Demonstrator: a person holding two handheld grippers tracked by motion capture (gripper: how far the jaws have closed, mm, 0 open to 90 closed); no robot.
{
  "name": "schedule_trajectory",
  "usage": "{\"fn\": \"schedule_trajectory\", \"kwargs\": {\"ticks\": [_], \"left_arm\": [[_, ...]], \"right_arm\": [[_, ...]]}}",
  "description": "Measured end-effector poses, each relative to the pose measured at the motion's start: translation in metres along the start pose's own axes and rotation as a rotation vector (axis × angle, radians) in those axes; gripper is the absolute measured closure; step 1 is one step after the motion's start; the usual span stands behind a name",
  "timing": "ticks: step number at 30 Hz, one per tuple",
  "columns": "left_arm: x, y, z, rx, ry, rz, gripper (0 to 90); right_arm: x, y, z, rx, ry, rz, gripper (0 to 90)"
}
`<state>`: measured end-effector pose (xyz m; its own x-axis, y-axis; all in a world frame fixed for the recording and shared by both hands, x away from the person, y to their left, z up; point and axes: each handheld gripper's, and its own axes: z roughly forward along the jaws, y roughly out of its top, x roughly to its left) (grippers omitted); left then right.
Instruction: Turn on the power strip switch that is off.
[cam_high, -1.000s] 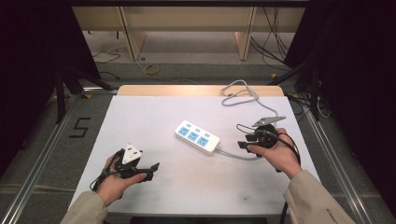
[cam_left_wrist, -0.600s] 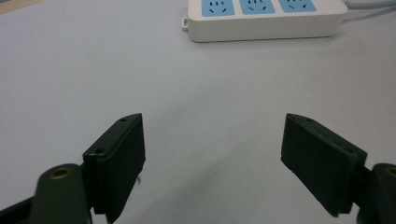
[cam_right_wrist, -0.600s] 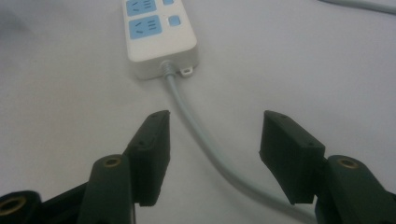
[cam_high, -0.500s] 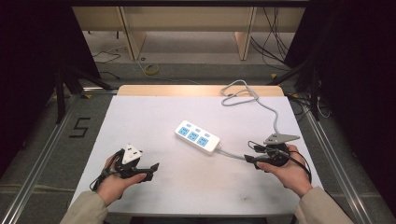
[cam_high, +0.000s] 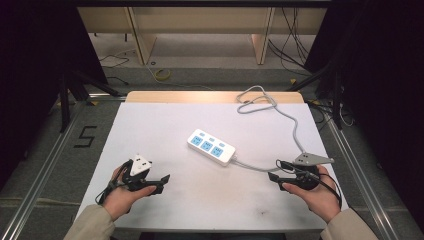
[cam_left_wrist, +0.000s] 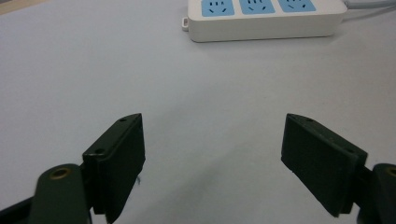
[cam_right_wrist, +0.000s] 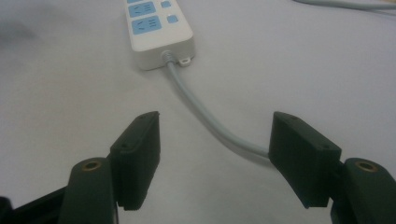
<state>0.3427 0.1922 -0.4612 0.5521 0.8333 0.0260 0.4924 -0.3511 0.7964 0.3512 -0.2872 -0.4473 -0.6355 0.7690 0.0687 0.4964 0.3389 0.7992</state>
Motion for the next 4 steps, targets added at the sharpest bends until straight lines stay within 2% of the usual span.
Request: {"fn": "schedule_trajectory", "kwargs": {"ticks": [4], "left_arm": [[0.0002, 0.0000, 0.0006, 0.001, 0.000, 0.000, 21.1]], "right_arm": [[-0.0001, -0.0015, -0.0014, -0.009, -0.004, 0.004, 32.9]]}}
